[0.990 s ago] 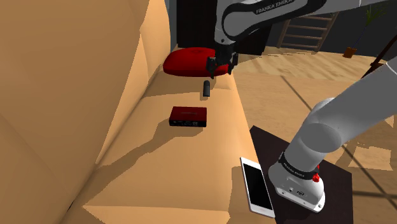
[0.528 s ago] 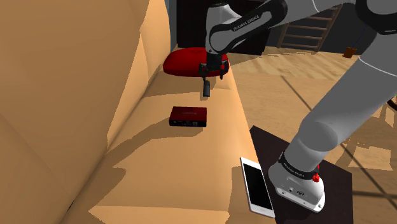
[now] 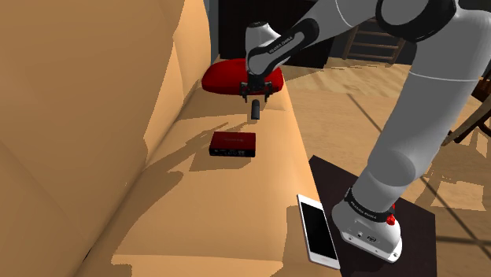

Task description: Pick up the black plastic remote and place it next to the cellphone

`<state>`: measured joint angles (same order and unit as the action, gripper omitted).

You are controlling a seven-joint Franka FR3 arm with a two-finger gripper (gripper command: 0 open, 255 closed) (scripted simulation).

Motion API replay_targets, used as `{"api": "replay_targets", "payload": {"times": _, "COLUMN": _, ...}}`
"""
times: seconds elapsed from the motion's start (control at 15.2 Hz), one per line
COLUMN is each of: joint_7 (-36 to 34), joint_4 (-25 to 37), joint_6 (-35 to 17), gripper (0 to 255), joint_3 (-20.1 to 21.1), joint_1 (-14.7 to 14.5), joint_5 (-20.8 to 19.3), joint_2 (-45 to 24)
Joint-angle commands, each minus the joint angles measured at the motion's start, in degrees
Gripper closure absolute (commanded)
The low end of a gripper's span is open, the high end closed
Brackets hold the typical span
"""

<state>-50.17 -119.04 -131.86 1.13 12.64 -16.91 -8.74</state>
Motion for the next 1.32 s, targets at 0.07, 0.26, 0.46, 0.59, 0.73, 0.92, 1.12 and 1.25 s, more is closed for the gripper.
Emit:
{"api": "replay_targets", "payload": {"times": 0.07, "joint_7": -3.04, "joint_4": 3.35, "joint_6": -1.49, "gripper": 0, "joint_3": -1.22, "joint_1": 0.58, "joint_5": -0.94, "joint_2": -4.42}}
{"api": "replay_targets", "payload": {"times": 0.26, "joint_7": -3.31, "joint_4": 3.01, "joint_6": -3.36, "gripper": 0, "joint_3": -1.51, "joint_1": 0.77, "joint_5": -1.36, "joint_2": -5.92}}
{"api": "replay_targets", "payload": {"times": 0.46, "joint_7": -3.58, "joint_4": 2.79, "joint_6": -5.20, "gripper": 0, "joint_3": -1.78, "joint_1": 0.96, "joint_5": -1.80, "joint_2": -7.50}}
{"api": "replay_targets", "payload": {"times": 0.59, "joint_7": -3.73, "joint_4": 2.71, "joint_6": -6.15, "gripper": 0, "joint_3": -1.93, "joint_1": 1.06, "joint_5": -2.03, "joint_2": -8.36}}
{"api": "replay_targets", "payload": {"times": 0.73, "joint_7": -3.73, "joint_4": 2.72, "joint_6": -6.15, "gripper": 0, "joint_3": -1.93, "joint_1": 1.06, "joint_5": -2.04, "joint_2": -8.36}}
{"api": "replay_targets", "payload": {"times": 0.92, "joint_7": -3.73, "joint_4": 2.72, "joint_6": -6.15, "gripper": 0, "joint_3": -1.93, "joint_1": 1.06, "joint_5": -2.04, "joint_2": -8.36}}
{"api": "replay_targets", "payload": {"times": 1.12, "joint_7": -3.73, "joint_4": 2.72, "joint_6": -6.14, "gripper": 255, "joint_3": -1.93, "joint_1": 1.06, "joint_5": -2.03, "joint_2": -8.36}}
{"api": "replay_targets", "payload": {"times": 1.25, "joint_7": -3.72, "joint_4": 2.72, "joint_6": -6.12, "gripper": 255, "joint_3": -1.93, "joint_1": 1.06, "joint_5": -2.02, "joint_2": -8.32}}
